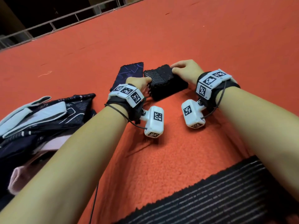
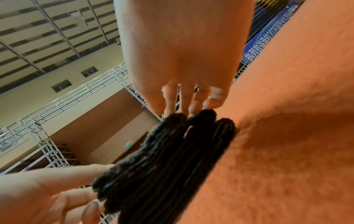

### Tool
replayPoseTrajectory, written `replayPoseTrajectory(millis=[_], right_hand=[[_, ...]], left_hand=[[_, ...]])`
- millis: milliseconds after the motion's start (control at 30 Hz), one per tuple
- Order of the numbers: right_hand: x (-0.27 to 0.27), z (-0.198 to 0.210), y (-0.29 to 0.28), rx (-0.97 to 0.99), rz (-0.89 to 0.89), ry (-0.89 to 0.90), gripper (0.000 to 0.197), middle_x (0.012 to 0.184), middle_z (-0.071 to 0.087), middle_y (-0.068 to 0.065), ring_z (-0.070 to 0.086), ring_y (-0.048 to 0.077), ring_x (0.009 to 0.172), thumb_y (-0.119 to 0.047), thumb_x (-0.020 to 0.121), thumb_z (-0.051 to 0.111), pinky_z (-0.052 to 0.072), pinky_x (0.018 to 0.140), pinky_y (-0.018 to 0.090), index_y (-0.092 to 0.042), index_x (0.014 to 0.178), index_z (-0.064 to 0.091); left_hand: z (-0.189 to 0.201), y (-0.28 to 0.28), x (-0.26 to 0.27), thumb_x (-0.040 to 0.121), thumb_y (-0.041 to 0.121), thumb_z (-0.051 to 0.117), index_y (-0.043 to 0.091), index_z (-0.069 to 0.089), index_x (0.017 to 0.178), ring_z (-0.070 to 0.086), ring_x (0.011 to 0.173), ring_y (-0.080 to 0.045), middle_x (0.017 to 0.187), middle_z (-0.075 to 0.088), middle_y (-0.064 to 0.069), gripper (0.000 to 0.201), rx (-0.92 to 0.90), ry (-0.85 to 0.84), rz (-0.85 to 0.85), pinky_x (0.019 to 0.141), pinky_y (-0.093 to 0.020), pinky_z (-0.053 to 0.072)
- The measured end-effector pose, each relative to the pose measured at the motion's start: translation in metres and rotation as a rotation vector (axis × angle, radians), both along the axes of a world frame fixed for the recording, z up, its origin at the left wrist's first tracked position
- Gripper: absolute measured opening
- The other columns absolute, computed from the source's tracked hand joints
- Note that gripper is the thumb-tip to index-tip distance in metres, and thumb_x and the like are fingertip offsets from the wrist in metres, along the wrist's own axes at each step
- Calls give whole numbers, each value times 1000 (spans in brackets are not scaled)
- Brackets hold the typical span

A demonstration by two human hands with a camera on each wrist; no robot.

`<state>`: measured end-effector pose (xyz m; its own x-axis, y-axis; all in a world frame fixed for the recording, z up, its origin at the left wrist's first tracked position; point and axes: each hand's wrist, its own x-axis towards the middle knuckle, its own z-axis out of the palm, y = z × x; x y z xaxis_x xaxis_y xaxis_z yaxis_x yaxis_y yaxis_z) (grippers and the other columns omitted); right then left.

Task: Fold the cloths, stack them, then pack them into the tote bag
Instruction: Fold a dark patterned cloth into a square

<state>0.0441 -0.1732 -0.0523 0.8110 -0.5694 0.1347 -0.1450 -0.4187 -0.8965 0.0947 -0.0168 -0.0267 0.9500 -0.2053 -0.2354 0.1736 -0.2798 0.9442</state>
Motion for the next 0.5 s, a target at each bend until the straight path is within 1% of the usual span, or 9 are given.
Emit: replayPoseTrajectory(millis=[33,100,167,200,233,267,333,367,500], right_hand=[[-3,4,2,-13,11,24,27,102,67,-1,58,9,94,-16,85,55,47,92,24,-19,108,70],[-10,11,5,-34,24,60,29,98,63,-3,54,9,90,-15,87,53,45,78,19,-19,112,67],[-19,19,8,-39,22,74,29,86,59,-7,52,8,76,-12,87,51,39,60,14,-19,111,67],[-25,24,11,-43,15,80,29,78,56,-10,49,6,68,-11,87,51,35,55,13,-20,109,67],[-32,28,14,-46,13,90,28,72,52,-12,46,3,63,-10,87,50,33,52,12,-22,106,66],[-40,31,18,-54,20,104,27,68,50,-12,44,2,60,-9,87,48,33,48,11,-23,102,66],[-59,39,27,-68,49,147,24,65,50,-9,43,6,57,-8,88,47,35,46,15,-23,94,64],[-70,42,32,-62,75,181,21,66,52,-7,44,8,56,-9,88,47,35,48,19,-22,92,64],[-116,49,55,-74,277,408,15,81,62,-2,49,12,59,-13,91,50,36,53,22,-18,93,63]], left_hand=[[1,3,0,80,8,65,11,53,58,49,34,-8,40,53,5,25,26,-9,-5,41,-10,35],[8,9,-1,80,7,63,11,52,59,49,47,-12,43,53,3,24,71,-37,-21,51,-16,37],[19,17,-5,81,4,60,10,48,60,48,50,-10,32,47,6,25,85,-64,-14,49,-18,36],[24,21,-8,82,3,57,11,47,61,48,49,-9,30,44,6,25,94,-71,-29,46,-18,35],[28,25,-13,83,2,55,12,46,63,48,48,-8,32,45,6,25,112,-75,-58,45,-17,35],[32,31,-20,84,2,54,13,46,65,49,48,-8,40,48,5,24,140,-81,-95,45,-17,35],[36,42,-33,85,3,54,15,48,69,51,49,-7,62,52,3,20,188,-110,-179,48,-17,38],[37,49,-41,84,4,54,16,50,70,52,49,-8,67,52,2,20,220,-127,-225,48,-16,39],[41,82,-75,85,5,55,17,56,76,54,45,-6,73,55,3,15,356,-165,-439,49,-15,43]])
